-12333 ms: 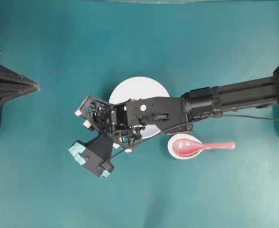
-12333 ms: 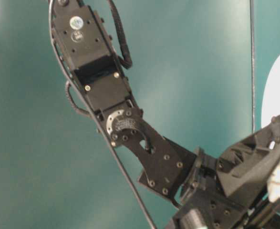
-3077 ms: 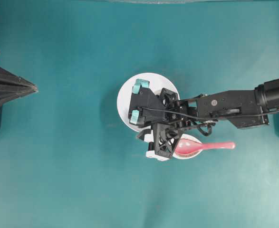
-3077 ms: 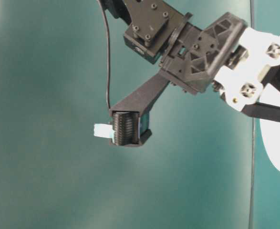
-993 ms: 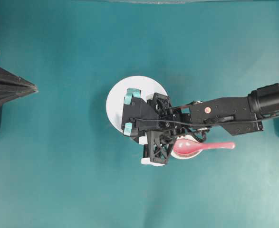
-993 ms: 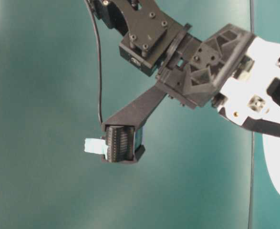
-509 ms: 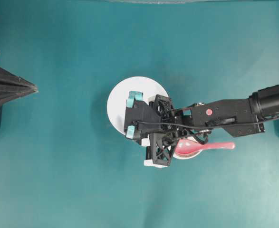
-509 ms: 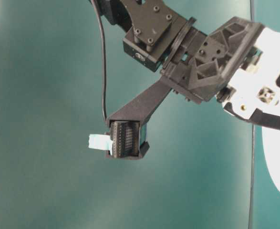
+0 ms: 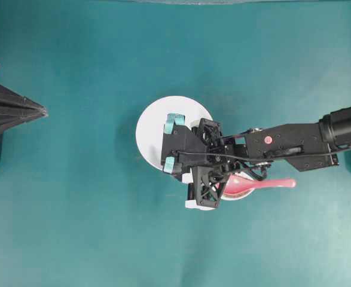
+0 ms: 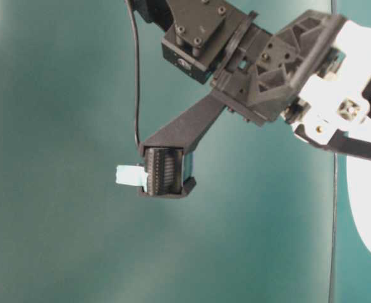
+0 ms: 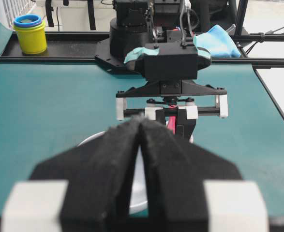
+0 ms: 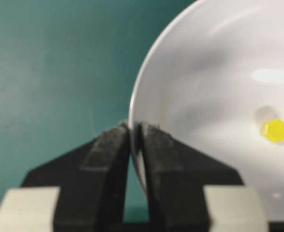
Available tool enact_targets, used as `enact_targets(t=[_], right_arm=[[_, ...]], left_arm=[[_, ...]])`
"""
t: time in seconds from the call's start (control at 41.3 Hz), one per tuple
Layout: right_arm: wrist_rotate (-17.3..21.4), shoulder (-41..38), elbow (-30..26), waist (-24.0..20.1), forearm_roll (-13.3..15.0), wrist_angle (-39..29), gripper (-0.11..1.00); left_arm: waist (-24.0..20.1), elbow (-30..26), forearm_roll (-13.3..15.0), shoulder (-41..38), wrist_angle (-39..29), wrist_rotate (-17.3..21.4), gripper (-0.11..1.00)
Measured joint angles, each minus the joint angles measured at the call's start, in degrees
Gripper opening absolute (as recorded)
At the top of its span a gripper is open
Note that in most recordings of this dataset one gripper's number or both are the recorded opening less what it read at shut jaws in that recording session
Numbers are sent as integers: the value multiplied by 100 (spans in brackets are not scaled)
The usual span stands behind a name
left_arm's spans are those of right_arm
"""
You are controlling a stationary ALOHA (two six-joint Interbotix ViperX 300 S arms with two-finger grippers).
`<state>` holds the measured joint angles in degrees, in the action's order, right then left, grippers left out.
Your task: Scoop the yellow hexagonal prism block from the bowl with a spoon using the right arm.
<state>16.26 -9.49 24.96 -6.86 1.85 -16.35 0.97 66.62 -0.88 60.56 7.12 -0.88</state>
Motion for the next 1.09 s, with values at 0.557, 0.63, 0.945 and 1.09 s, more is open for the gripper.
enact_targets(t=[0.557,0.63,0.945,1.09], right_arm=[[-9,0,18,-26,0,0,13],[0,0,18,-26,0,0,18],[-9,0,18,-35,18,18,57],[-9,167,53,-35,202,193,57]], left_arm=[[0,0,0,0,-9,-9,6],[0,0,9,0,-9,-9,6],[0,0,0,0,-18,-18,6],[0,0,9,0,-18,-18,6]])
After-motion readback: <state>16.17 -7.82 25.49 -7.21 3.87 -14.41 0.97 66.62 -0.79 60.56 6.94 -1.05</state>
